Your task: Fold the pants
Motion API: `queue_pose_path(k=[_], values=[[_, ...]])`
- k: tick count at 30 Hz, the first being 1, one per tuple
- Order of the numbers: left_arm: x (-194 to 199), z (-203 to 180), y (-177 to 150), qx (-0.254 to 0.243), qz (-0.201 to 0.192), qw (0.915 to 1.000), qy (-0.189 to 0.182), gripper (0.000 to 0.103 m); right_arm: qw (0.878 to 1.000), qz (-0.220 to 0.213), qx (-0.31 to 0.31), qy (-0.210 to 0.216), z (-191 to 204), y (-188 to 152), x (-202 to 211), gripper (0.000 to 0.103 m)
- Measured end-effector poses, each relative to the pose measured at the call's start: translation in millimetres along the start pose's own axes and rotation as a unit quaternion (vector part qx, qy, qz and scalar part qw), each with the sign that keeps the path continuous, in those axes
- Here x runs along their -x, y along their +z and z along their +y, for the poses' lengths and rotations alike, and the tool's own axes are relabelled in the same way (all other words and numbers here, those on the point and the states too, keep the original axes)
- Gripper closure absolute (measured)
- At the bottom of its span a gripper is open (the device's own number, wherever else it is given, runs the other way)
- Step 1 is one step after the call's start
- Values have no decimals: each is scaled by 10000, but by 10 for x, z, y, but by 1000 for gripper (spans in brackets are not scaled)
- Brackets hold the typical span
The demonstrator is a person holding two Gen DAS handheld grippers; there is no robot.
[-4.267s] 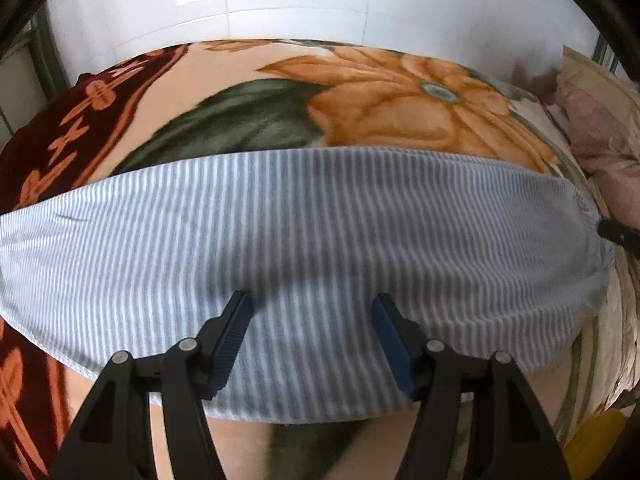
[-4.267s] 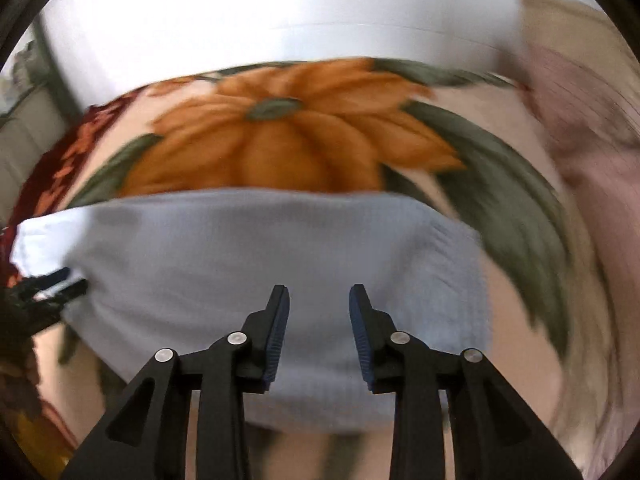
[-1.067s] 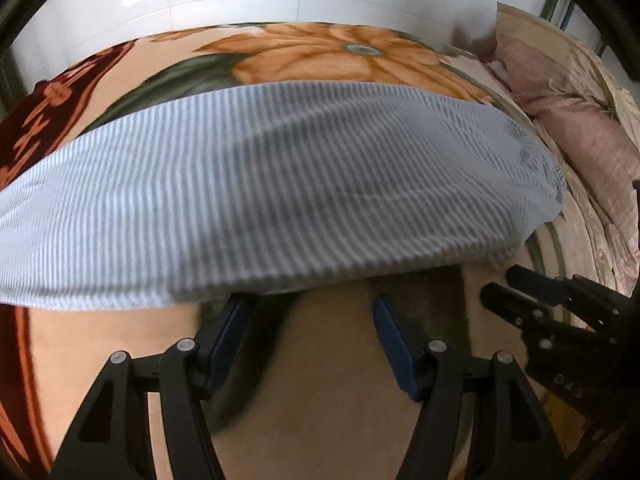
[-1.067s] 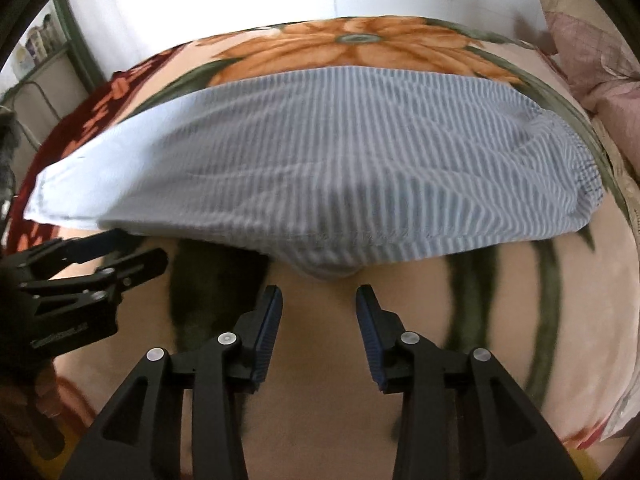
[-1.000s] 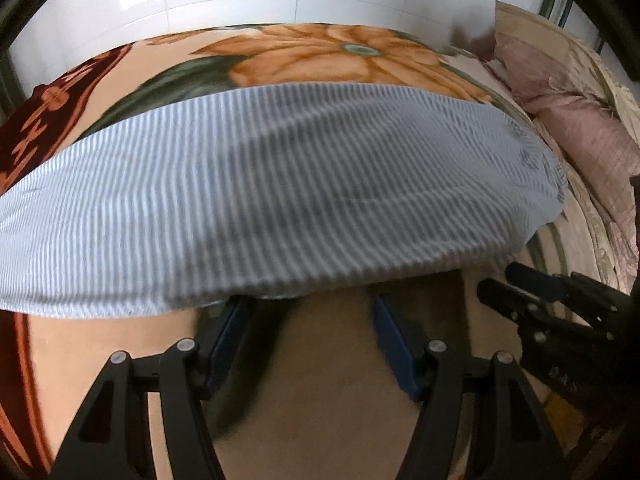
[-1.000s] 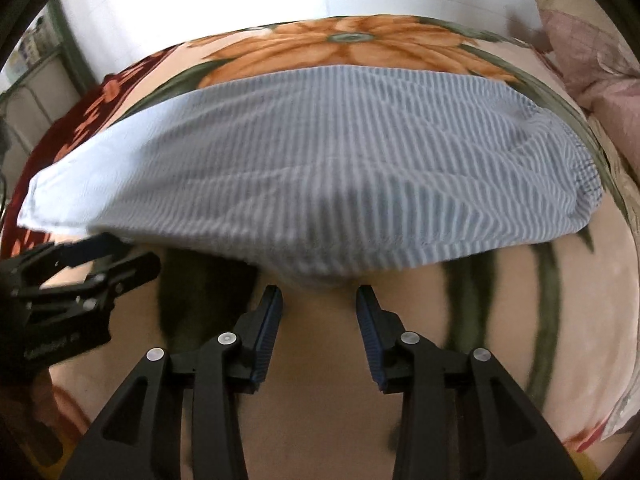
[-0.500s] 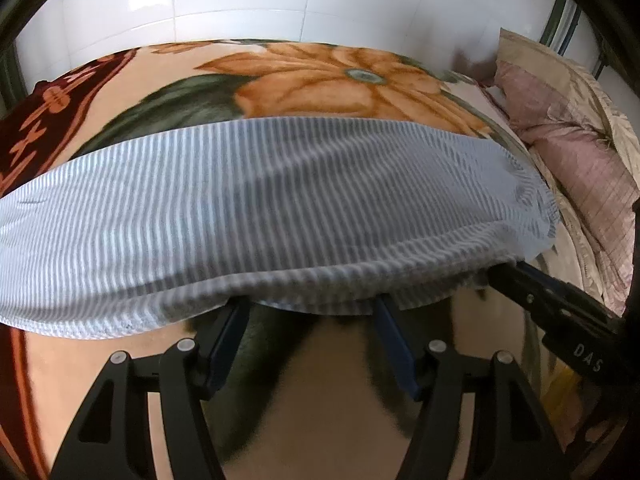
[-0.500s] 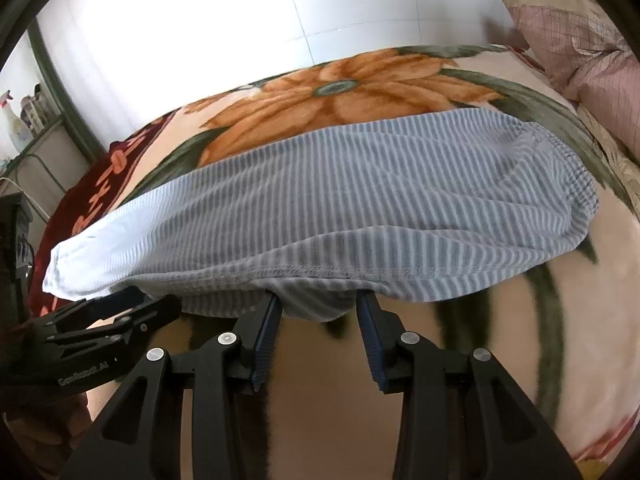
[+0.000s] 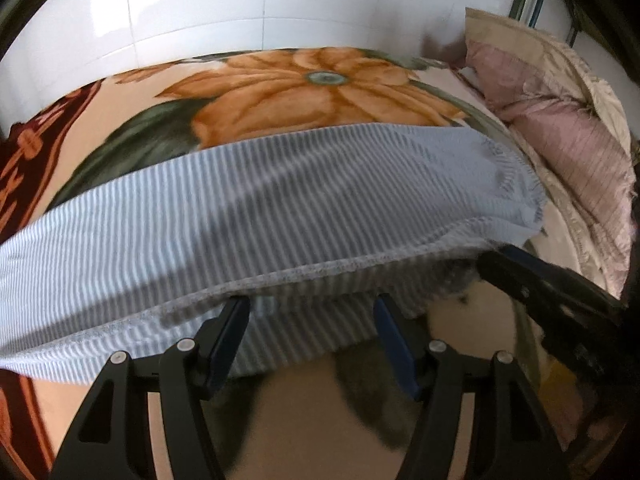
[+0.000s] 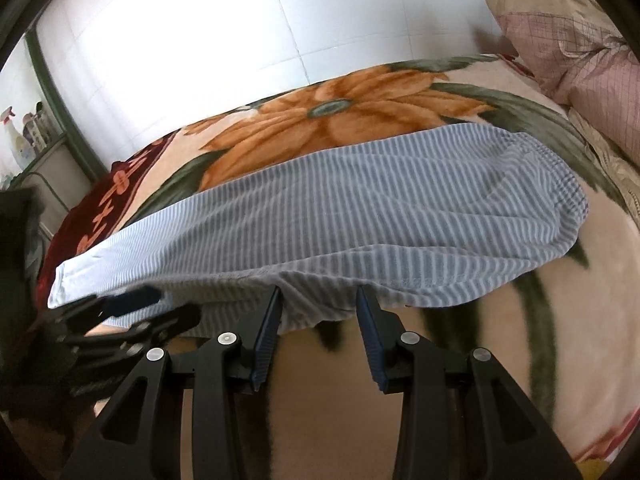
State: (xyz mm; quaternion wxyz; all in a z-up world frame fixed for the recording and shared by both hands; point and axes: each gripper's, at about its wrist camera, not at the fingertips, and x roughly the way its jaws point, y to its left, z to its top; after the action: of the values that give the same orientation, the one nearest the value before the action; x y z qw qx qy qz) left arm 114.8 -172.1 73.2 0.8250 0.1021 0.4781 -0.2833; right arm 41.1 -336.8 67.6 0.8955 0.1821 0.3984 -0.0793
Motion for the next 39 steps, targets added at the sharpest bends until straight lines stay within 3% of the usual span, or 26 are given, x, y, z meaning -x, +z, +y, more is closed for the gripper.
queue_pose_path(k=[11, 15, 21, 27, 32, 39], values=[[-83, 212, 170, 584, -105, 9978, -311, 35, 9981, 347, -142, -481, 130, -182, -197, 57], [-40, 221, 116, 574, -163, 9976, -363, 35, 9973, 216, -638, -305, 101, -133, -245, 57], [32, 316, -64, 589, -162, 9980, -172, 35, 9904, 183, -1267, -519, -43, -99, -386, 57], [86, 497, -341, 835, -55, 9965, -49, 35, 9885, 64, -1367, -643, -68, -126, -154, 79], [107, 541, -411, 812, 49, 9966, 137, 35, 9893, -65, -1100, -959, -32, -213, 58, 79], [183, 623, -468, 1017, 98, 9946, 183, 35, 9877, 303, -1146, -1020, -94, -340, -60, 79]])
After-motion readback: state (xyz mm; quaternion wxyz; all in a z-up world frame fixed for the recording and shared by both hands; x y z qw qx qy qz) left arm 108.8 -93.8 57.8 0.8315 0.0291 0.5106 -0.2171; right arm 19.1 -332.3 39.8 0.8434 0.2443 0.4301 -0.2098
